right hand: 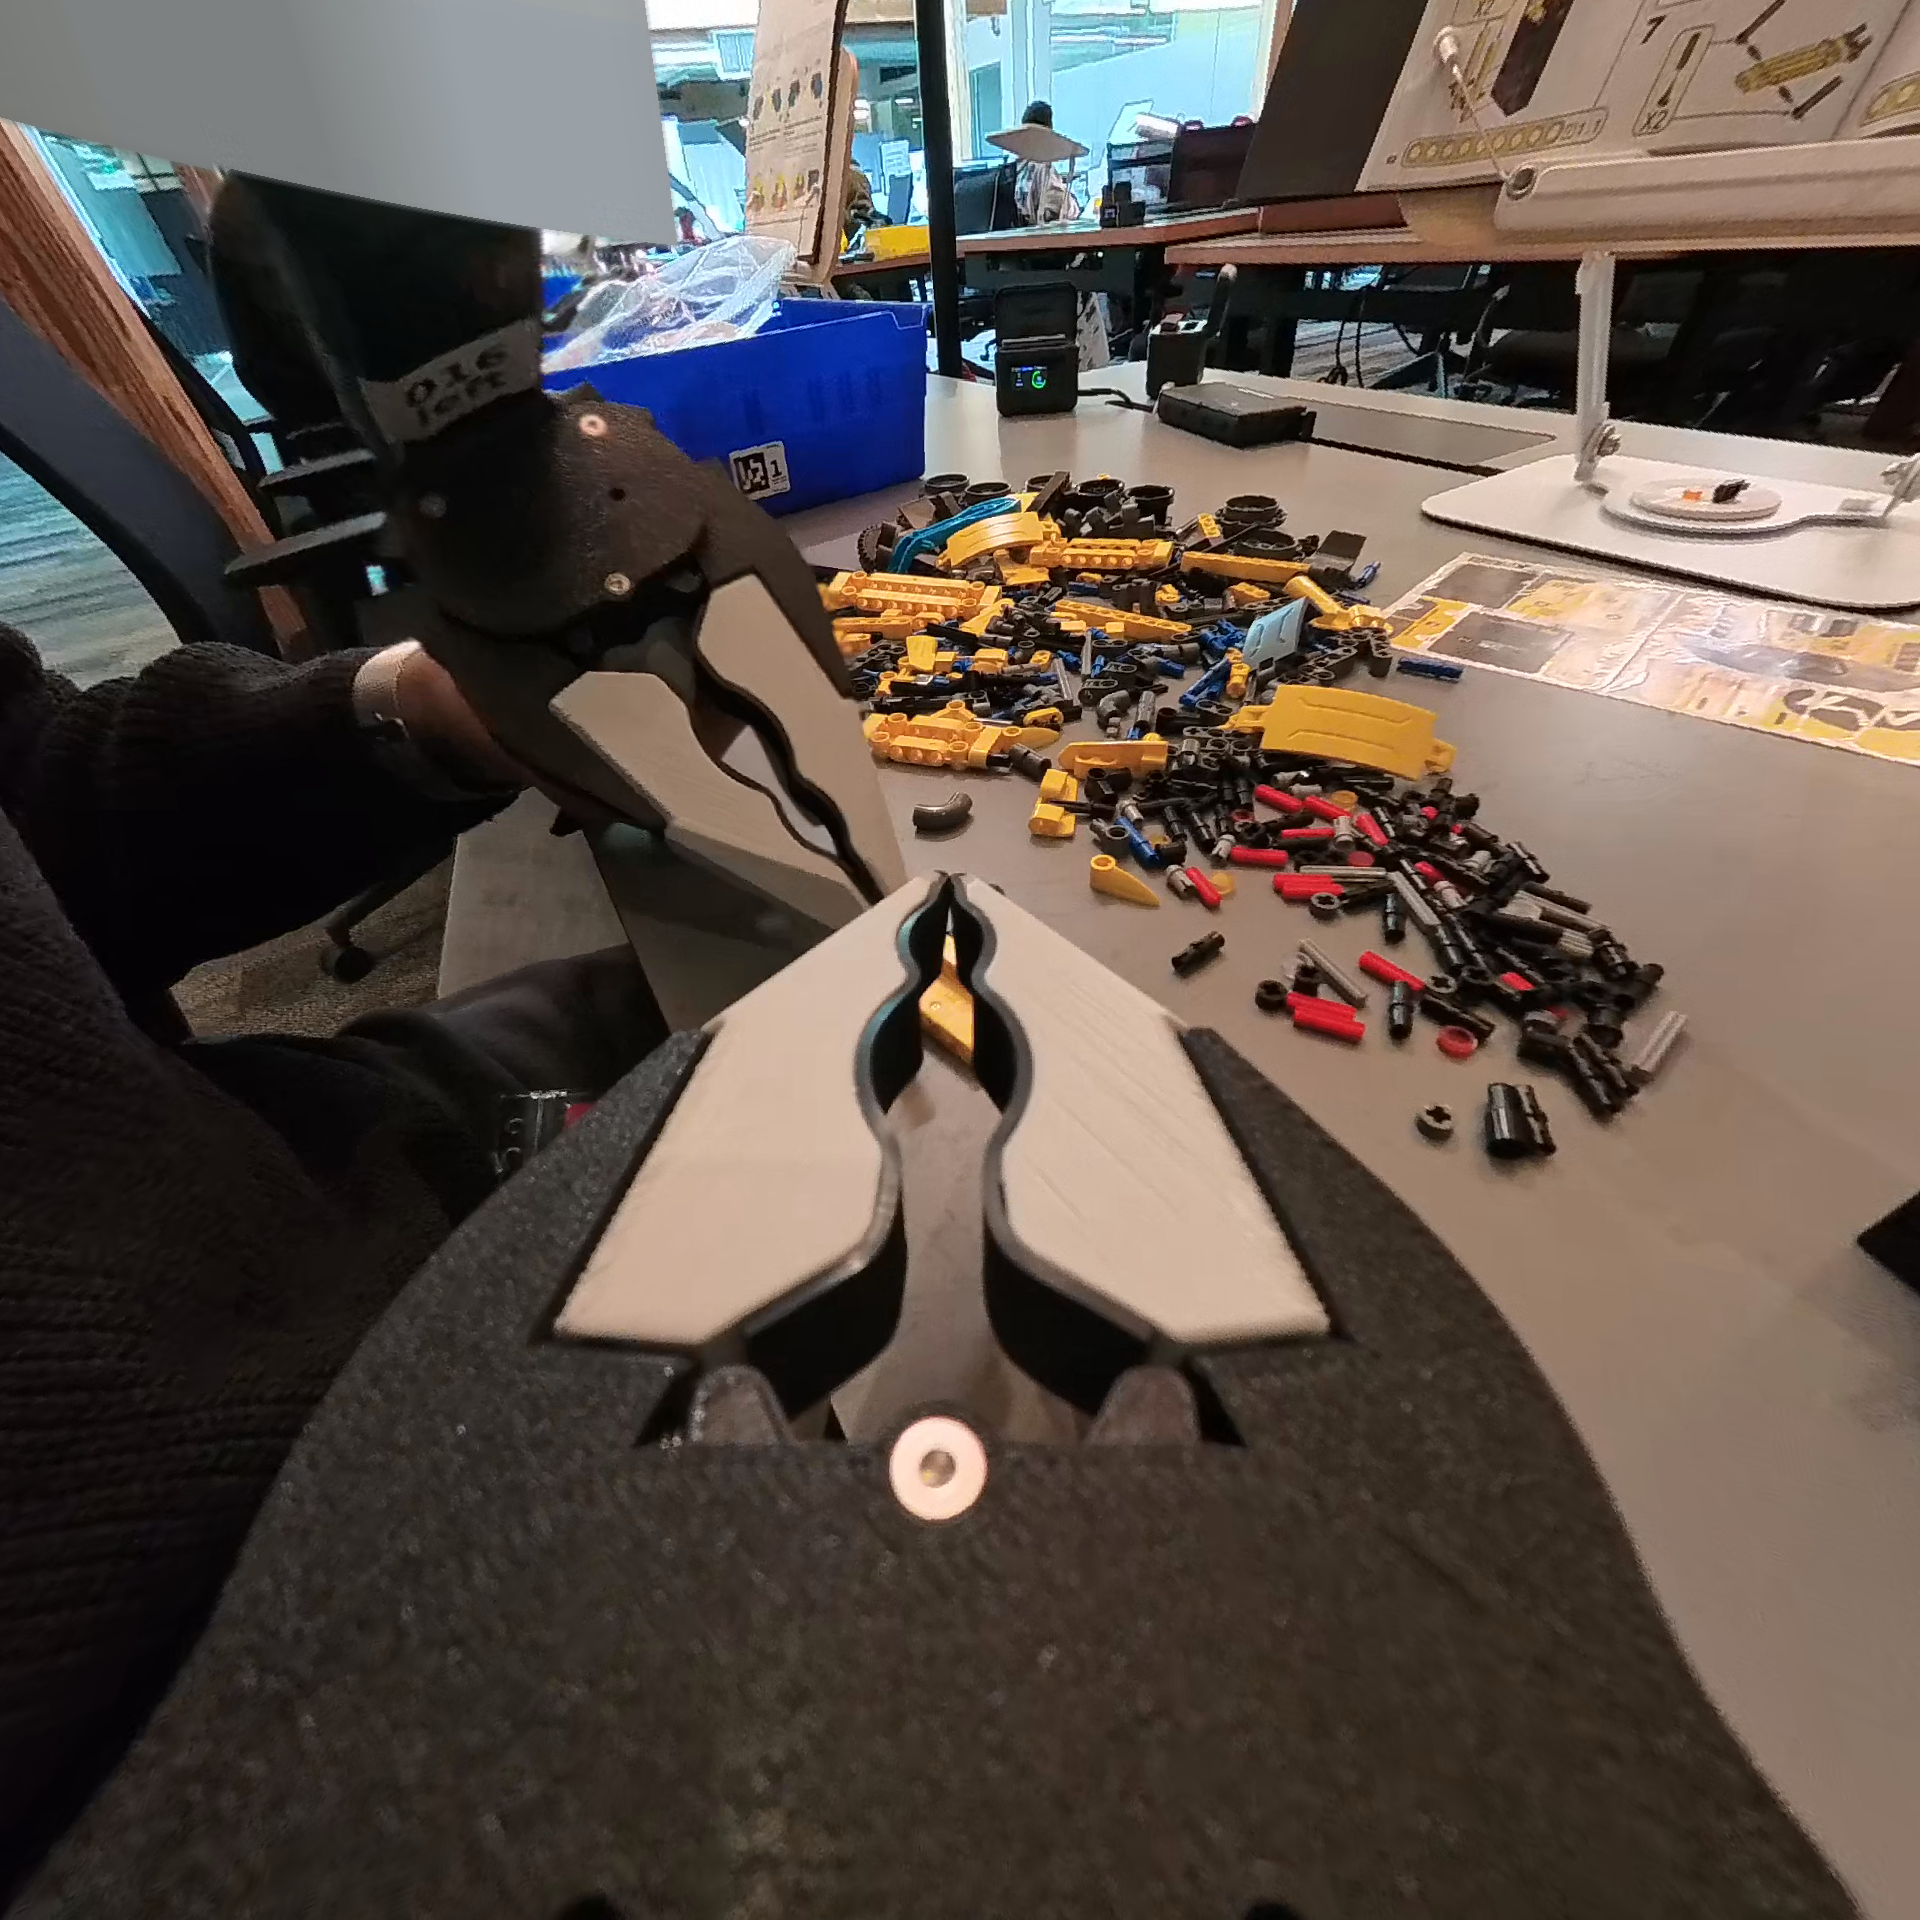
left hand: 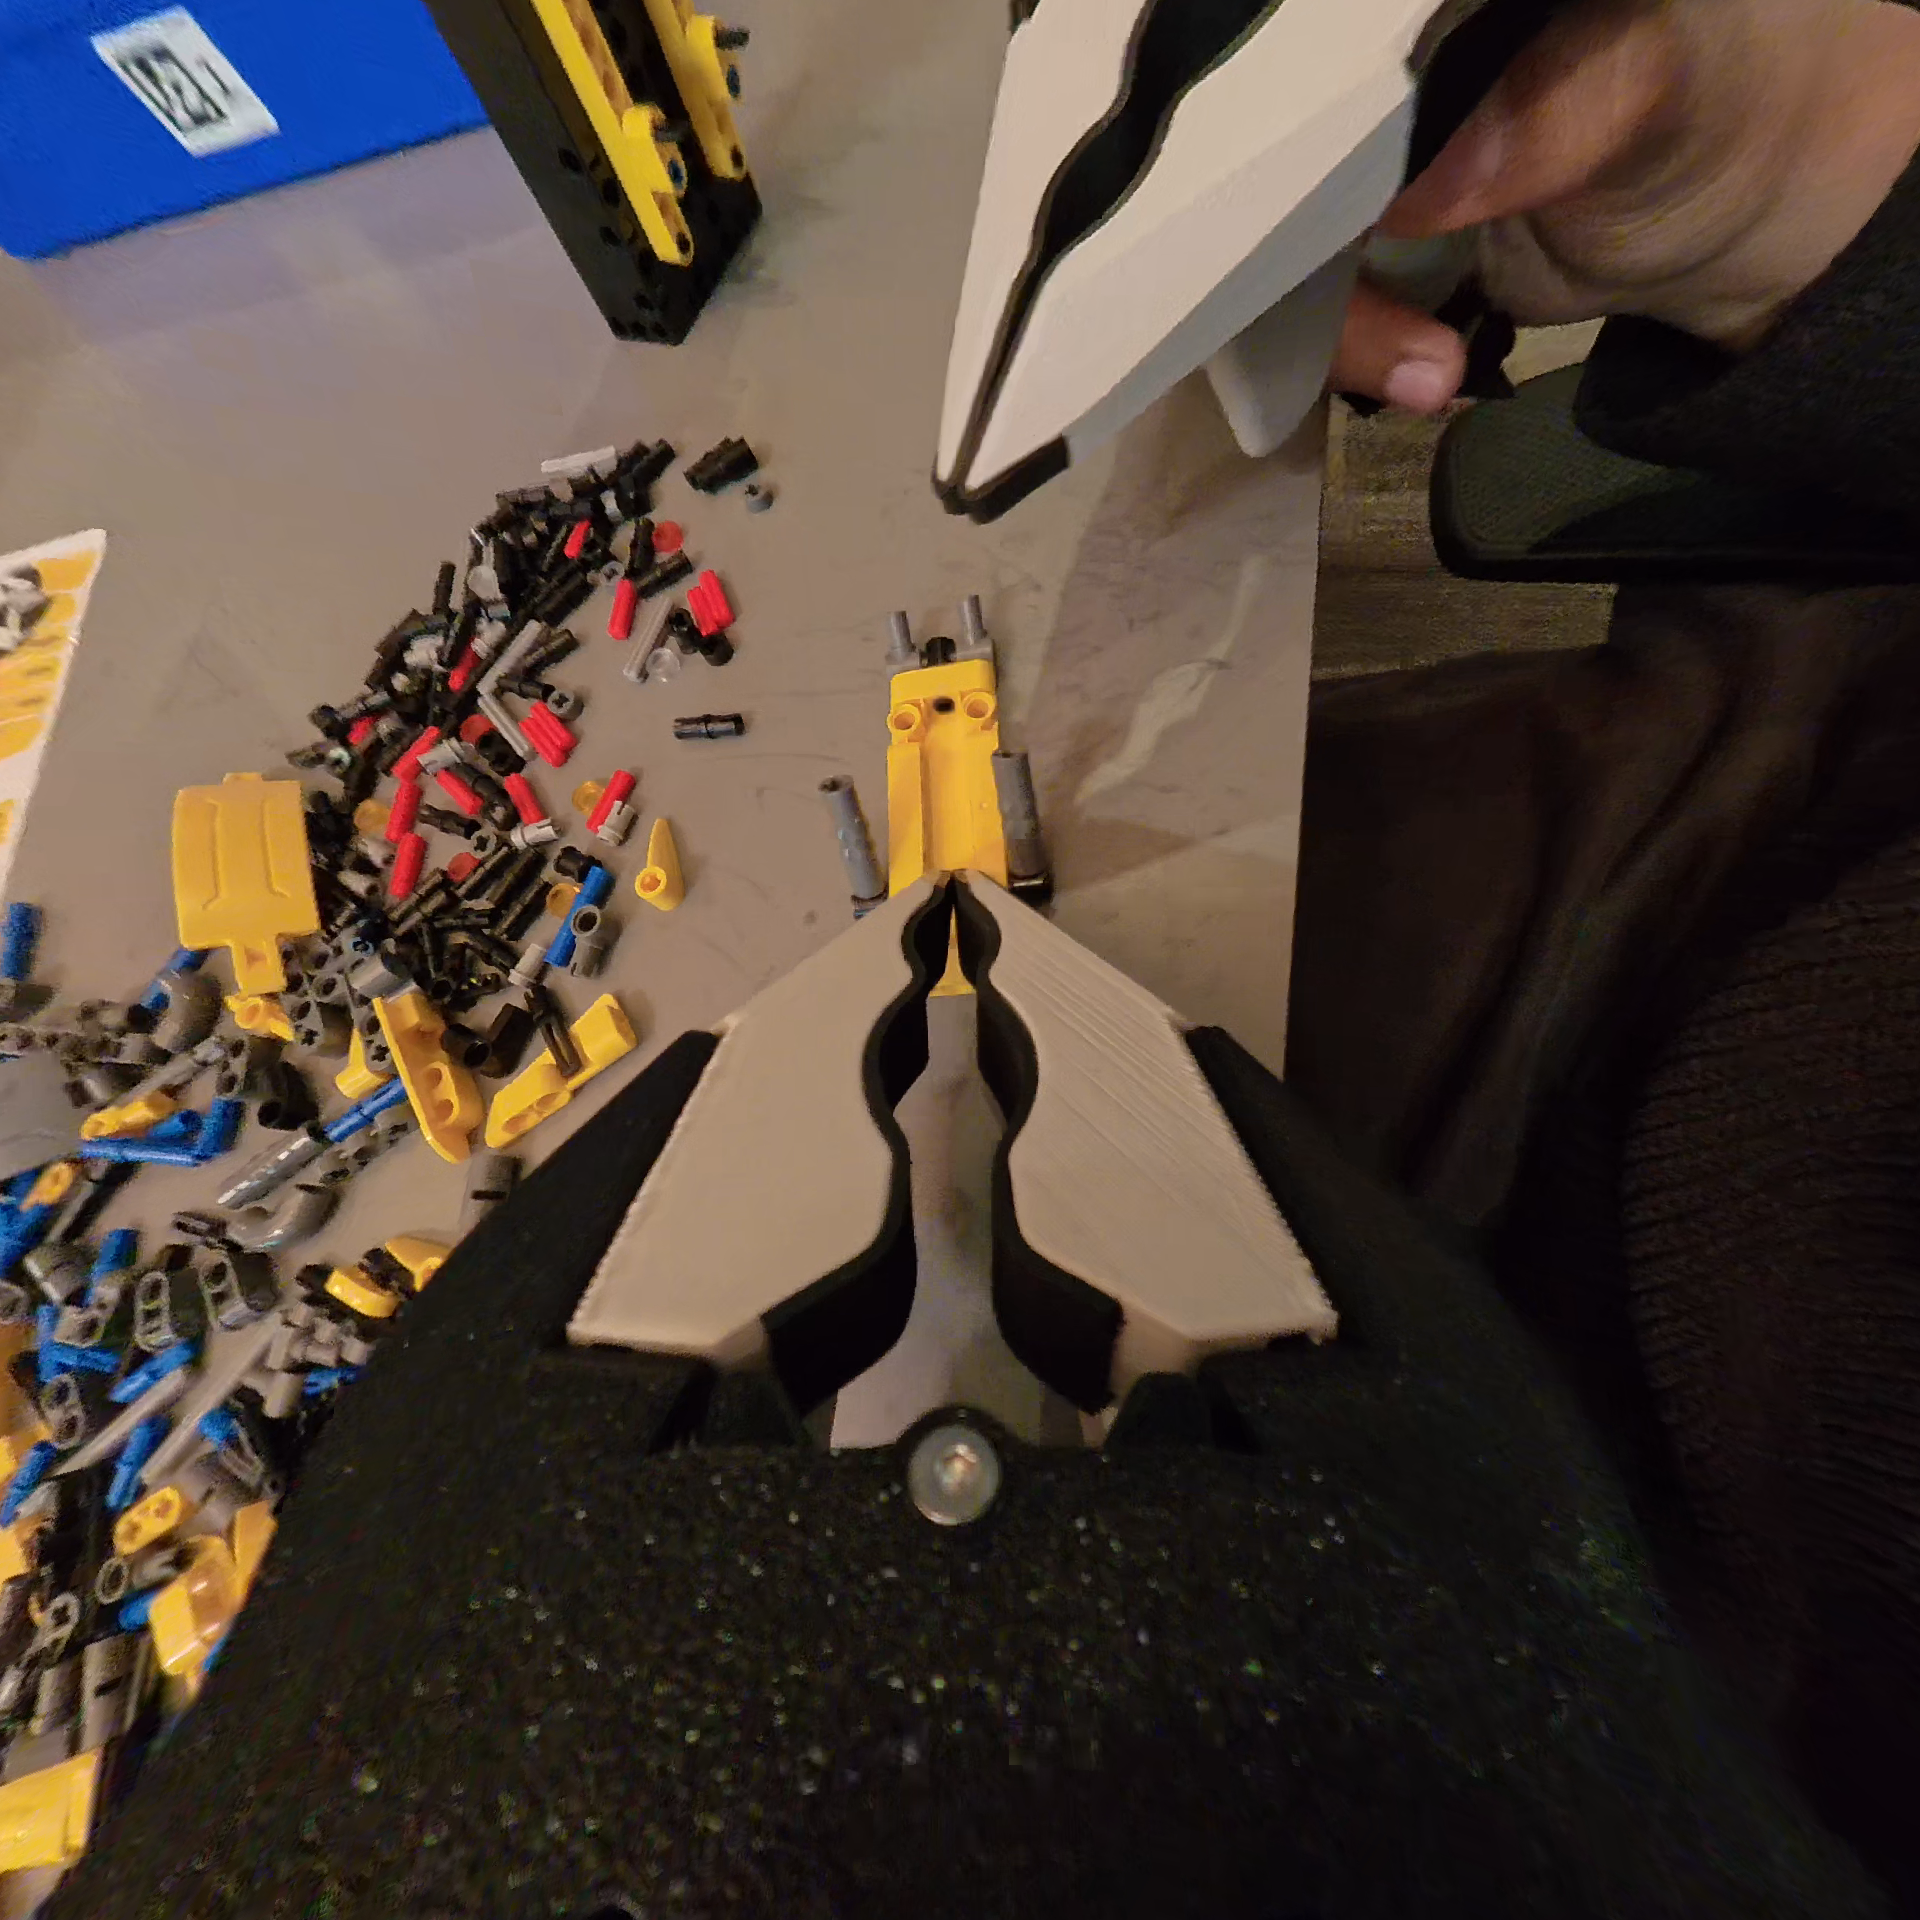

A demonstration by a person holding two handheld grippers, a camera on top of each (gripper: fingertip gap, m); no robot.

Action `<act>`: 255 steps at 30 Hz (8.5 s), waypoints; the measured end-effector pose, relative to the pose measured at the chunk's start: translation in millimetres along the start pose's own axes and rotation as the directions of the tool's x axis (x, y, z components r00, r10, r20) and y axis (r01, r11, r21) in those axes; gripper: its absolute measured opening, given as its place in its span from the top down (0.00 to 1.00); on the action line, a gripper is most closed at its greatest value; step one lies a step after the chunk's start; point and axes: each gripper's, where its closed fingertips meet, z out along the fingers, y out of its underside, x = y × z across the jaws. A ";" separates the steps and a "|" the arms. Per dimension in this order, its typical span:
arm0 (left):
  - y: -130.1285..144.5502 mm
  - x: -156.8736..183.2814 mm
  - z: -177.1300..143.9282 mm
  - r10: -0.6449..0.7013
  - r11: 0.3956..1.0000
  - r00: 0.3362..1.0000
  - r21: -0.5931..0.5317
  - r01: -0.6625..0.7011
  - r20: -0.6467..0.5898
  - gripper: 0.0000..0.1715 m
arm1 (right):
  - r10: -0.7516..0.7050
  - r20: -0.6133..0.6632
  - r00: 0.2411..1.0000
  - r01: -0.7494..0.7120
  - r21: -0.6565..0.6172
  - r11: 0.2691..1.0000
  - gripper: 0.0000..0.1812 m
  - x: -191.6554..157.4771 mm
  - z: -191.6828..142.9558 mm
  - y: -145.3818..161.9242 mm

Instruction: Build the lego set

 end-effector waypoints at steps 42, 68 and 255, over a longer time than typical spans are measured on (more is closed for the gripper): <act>-44.0 -25.7 -6.1 -0.524 0.849 0.847 0.135 0.511 0.089 0.87 | -0.420 -0.318 0.850 0.413 -0.092 0.906 0.88 14.8 -19.8 -9.9; -105.7 -32.1 -2.5 -0.476 0.829 0.879 0.347 0.439 0.025 0.78 | -0.241 -0.394 0.887 0.146 -0.257 0.955 0.96 53.1 -37.1 15.4; -164.3 40.7 24.0 -0.249 0.733 0.882 0.517 0.442 -0.400 0.94 | 0.764 -0.065 0.642 -0.652 0.479 0.588 0.79 36.5 -122.4 -40.5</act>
